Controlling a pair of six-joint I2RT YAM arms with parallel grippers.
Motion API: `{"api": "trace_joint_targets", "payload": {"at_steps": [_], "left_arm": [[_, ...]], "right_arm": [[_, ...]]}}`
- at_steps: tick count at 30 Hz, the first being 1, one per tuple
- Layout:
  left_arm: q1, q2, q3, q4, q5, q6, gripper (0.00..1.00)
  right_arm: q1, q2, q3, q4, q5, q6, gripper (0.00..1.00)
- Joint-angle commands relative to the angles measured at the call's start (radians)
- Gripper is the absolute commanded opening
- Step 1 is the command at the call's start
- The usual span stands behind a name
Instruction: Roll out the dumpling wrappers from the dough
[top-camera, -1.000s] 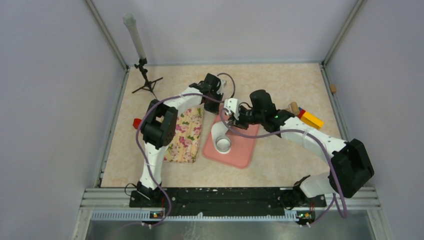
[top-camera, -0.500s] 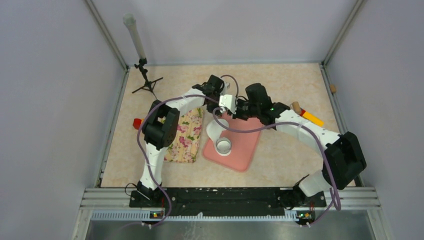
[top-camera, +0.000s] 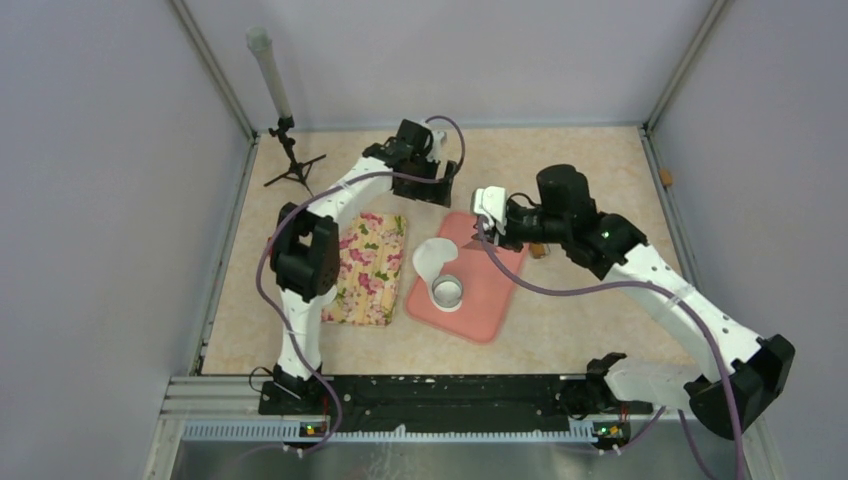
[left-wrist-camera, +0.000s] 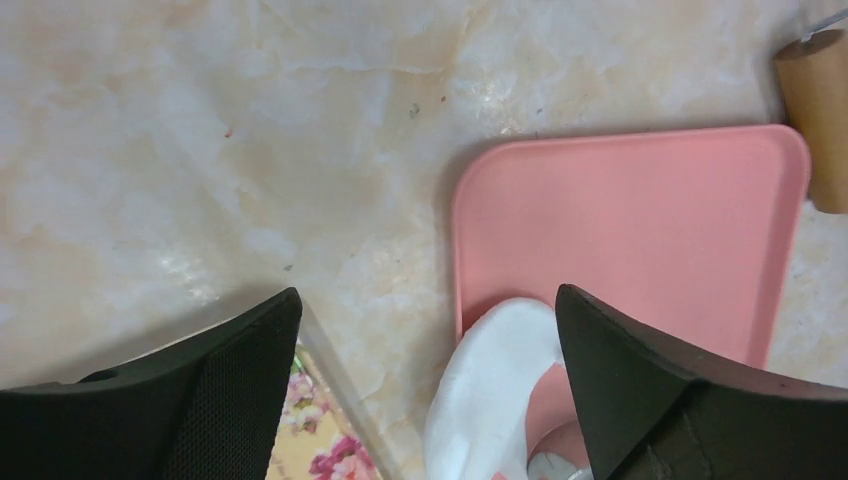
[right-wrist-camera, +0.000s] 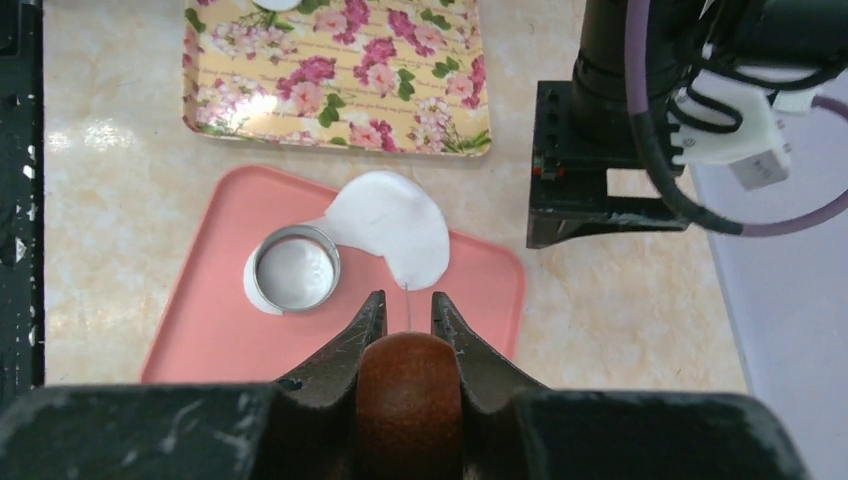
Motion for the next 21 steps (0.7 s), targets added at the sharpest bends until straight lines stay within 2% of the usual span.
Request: {"api": "trace_joint_targets", "payload": {"at_steps": [1, 5, 8, 11, 14, 18, 21], "left_arm": [[0.027, -0.21, 0.004, -0.013, 0.072, 0.077, 0.97], [0.026, -0.365, -0.157, 0.002, 0.26, 0.216, 0.96], [-0.003, -0.436, -0.278, -0.004, 0.34, 0.311, 0.94], [-0.069, -0.447, -0.349, -0.014, 0.287, 0.369, 0.92], [-0.117, -0.407, -0.351, -0.038, 0.204, 0.392, 0.91], [-0.12, -0.367, -0.346, -0.058, 0.153, 0.393, 0.88], [-0.111, -0.379, -0.366, -0.024, 0.13, 0.371, 0.9]], "right_arm": [[-0.009, -0.09, -0.075, 0.045, -0.027, 0.072, 0.0], [-0.077, -0.154, -0.144, 0.091, -0.123, 0.136, 0.0], [-0.115, -0.168, -0.164, 0.075, -0.174, 0.141, 0.0], [-0.124, -0.176, -0.198, 0.081, -0.189, 0.137, 0.0], [-0.133, -0.175, -0.224, 0.087, -0.224, 0.141, 0.0], [-0.131, -0.158, -0.233, 0.048, -0.251, 0.089, 0.0], [-0.101, -0.13, -0.234, 0.055, -0.183, 0.088, 0.0]]}}
